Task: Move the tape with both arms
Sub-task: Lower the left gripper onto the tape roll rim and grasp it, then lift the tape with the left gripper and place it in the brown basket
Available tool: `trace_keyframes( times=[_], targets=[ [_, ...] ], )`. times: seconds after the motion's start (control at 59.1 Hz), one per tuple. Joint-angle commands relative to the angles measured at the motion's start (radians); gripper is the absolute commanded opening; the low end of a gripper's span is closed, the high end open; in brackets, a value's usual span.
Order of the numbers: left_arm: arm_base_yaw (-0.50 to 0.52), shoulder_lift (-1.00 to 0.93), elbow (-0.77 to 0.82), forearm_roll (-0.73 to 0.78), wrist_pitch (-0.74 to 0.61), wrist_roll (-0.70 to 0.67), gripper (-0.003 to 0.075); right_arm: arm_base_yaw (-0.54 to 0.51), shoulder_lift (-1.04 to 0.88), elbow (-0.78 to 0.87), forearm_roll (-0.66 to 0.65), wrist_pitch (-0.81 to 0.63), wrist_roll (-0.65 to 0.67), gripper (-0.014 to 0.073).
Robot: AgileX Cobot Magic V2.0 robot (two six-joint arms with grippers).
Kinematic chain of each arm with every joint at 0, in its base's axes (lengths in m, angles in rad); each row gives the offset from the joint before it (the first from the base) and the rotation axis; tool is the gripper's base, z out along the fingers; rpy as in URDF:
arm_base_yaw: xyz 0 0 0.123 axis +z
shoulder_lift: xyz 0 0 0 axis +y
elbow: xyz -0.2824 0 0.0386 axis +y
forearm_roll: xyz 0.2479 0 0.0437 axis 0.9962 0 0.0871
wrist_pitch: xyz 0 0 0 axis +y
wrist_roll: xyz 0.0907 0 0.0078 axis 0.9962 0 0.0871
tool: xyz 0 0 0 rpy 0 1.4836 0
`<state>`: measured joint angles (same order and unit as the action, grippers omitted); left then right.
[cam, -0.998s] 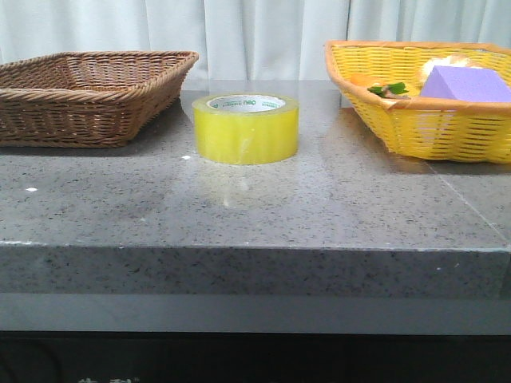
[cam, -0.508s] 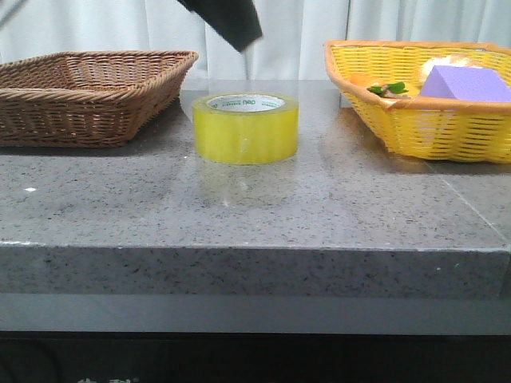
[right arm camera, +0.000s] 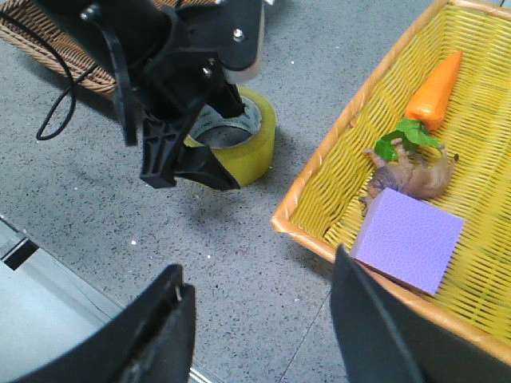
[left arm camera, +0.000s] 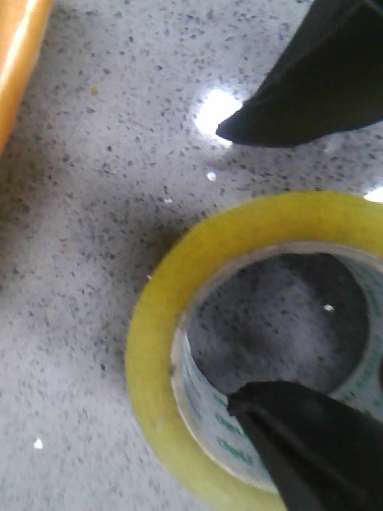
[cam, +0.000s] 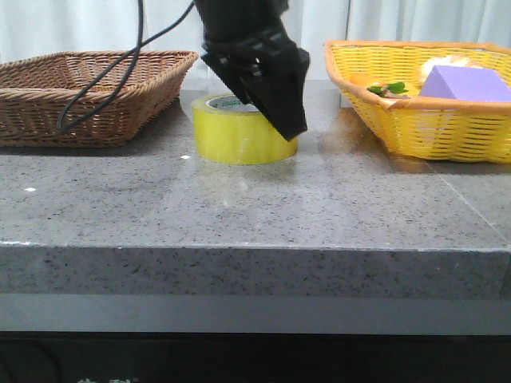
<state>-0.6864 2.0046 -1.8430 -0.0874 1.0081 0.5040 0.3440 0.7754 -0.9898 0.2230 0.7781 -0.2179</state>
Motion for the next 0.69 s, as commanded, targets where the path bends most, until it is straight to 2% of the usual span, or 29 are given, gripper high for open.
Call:
trace_keyframes(
  times=[0.0,0.135,0.237,0.491,0.575,0.677],
  targets=[
    [-0.007,-0.035,-0.038,-0.035,-0.026,0.002,0.0585,-0.006,-0.005,-0.026,0.002,-0.066,0.001,0.0414],
    [-0.005,-0.020,-0.040,-0.036,-0.014,0.002,0.0578,-0.006,-0.005,-0.026,0.002,-0.066,0.001,0.0414],
    [0.007,-0.009,-0.040,-0.058,-0.008,0.002,0.0528,-0.006,-0.005,-0.026,0.002,-0.066,0.001,0.0414],
    [0.053,-0.009,-0.042,-0.125,0.037,0.002,0.0191,-0.006,-0.005,-0.026,0.002,-0.066,0.001,0.0414],
    [0.056,-0.011,-0.050,-0.125,0.047,0.002,0.0127,-0.006,-0.005,-0.026,0.002,-0.066,0.001,0.0414],
    [0.056,-0.011,-0.070,-0.125,0.054,0.002,0.0123,-0.006,-0.005,-0.026,0.002,-0.066,0.001,0.0414]
  ],
)
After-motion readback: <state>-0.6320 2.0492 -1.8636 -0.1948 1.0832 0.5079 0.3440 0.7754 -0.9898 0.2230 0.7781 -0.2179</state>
